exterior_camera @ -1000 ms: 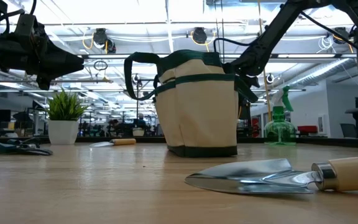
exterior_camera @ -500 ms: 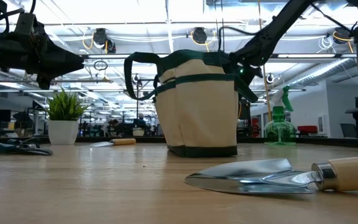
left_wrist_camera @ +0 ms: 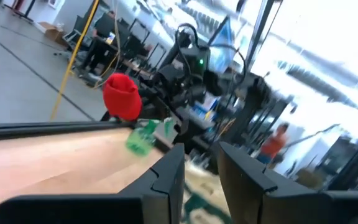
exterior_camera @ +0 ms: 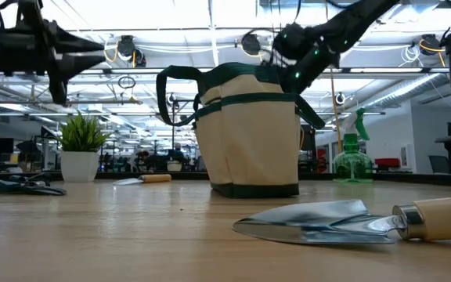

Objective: Pick & Place Garden tools in Gardening bag
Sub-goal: Put the red gloves into the light brown gardening bag

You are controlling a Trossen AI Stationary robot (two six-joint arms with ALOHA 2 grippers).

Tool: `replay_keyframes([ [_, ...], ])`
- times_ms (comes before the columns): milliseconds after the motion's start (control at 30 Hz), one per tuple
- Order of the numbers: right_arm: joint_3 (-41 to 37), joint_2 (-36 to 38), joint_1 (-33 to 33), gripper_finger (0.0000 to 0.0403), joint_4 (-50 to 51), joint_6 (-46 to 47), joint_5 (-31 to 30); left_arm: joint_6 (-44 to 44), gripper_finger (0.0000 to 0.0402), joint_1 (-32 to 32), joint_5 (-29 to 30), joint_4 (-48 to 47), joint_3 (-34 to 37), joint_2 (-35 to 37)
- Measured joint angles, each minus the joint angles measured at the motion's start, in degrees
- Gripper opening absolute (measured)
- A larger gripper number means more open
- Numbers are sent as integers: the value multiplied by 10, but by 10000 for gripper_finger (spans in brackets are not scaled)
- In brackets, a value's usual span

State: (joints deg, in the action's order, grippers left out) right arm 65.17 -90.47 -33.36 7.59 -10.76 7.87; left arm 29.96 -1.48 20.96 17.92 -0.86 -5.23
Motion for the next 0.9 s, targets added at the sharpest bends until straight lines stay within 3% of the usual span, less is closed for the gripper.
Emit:
replay_keyframes([
  [233, 0, 50, 6, 1, -31, 68, 83, 60, 99, 0, 35, 42, 0, 0],
  [467, 0, 64, 47, 0, -102, 131, 122, 81, 99, 0, 54, 84, 0, -31],
  [700, 0, 64, 98, 0, -133, 177, 121, 88, 99, 0, 51, 195, -2, -115],
  [900, 0, 64, 126, 0, -150, 221, 120, 71, 99, 0, 51, 229, -44, -211],
])
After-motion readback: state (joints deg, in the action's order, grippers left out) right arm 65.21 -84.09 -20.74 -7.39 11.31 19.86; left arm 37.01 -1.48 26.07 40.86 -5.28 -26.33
